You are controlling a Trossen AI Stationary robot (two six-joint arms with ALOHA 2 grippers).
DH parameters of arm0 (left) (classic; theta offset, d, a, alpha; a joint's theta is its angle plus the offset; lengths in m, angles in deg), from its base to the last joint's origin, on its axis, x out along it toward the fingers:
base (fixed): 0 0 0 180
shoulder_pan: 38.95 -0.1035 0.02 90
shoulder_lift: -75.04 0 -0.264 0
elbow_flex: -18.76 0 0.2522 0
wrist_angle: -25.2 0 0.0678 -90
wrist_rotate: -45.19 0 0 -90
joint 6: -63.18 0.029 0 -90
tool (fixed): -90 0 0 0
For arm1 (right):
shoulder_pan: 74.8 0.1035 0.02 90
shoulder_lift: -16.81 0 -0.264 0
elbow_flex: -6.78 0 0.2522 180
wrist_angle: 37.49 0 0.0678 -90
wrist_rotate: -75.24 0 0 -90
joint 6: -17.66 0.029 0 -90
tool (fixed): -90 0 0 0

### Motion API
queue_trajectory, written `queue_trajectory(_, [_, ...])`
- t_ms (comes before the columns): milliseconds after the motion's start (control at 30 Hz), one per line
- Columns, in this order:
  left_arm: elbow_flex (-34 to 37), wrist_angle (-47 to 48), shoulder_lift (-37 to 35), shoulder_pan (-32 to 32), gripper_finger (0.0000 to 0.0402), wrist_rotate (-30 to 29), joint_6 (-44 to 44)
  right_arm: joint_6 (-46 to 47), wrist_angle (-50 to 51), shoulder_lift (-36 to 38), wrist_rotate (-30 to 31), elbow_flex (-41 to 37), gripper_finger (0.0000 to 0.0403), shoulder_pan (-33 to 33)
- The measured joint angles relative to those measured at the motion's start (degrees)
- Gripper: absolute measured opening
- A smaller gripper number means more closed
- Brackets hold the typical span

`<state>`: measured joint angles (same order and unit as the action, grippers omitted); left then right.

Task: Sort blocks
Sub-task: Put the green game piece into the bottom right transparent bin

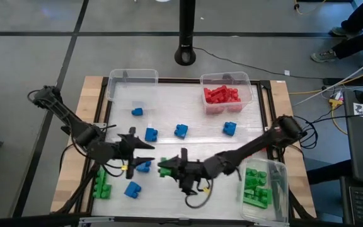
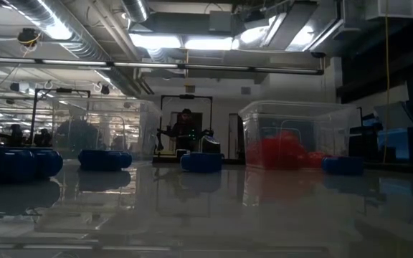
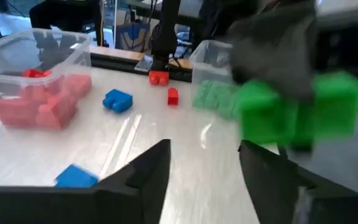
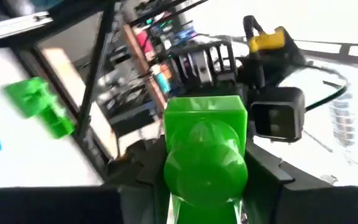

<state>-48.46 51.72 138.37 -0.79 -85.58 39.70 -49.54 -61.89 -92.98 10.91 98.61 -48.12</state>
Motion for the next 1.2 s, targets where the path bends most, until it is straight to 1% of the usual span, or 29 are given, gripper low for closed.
queue_trajectory(100, [0.0,5.9,-3.5,0.6,0.0203,0.0,-0.3,1.3,8.7,4.2,4.7,0.0,0.0139,2.7])
queue_trajectory(167, [0.0,10.3,-5.1,1.0,0.0209,-0.1,-2.0,4.7,16.6,7.1,7.4,0.0,0.0139,4.8])
queue_trajectory(233, [0.0,14.7,-6.0,1.0,0.0211,0.0,-4.4,10.1,25.7,10.3,9.3,0.0,0.0139,6.8])
queue_trajectory(333, [0.0,21.0,-5.9,0.9,0.0211,-0.1,-7.7,23.4,40.9,15.6,10.1,0.0,0.0139,9.4])
queue_trajectory(433, [1.4,23.6,-5.7,0.5,0.0208,-0.2,-9.2,42.8,56.9,20.8,8.3,0.0,0.0139,11.7])
queue_trajectory(533, [3.0,24.2,-5.6,-0.1,0.0208,-0.2,-10.2,63.7,69.7,24.6,3.6,0.0,0.0139,14.1])
queue_trajectory(667, [4.5,24.4,-5.6,-0.2,0.0209,-0.3,-11.1,88.3,81.7,28.0,-3.2,0.0,0.0139,18.1])
queue_trajectory(800, [5.7,24.2,-5.6,-0.9,0.0210,-0.5,-11.2,108.9,91.6,28.4,-8.8,0.0,0.0139,23.9])
queue_trajectory(867, [6.3,23.9,-5.6,-1.5,0.0210,-0.6,-11.3,119.3,96.4,28.2,-10.6,0.0,0.0141,27.0])
queue_trajectory(967, [7.0,23.8,-5.6,-2.3,0.0210,-0.6,-11.5,132.5,102.3,27.2,-11.7,0.0,0.0153,32.1])
queue_trajectory(1033, [7.3,24.3,-5.6,-2.7,0.0210,-0.6,-12.1,139.7,105.7,26.6,-12.5,0.0,0.0153,35.3])
queue_trajectory(1100, [7.5,24.4,-5.6,-2.9,0.0210,-0.6,-12.4,144.5,108.2,26.0,-12.8,0.0,0.0150,37.7])
queue_trajectory(1200, [7.5,24.4,-5.6,-2.9,0.0210,-0.6,-12.3,149.1,110.8,25.3,-12.5,-0.7,0.0150,39.8])
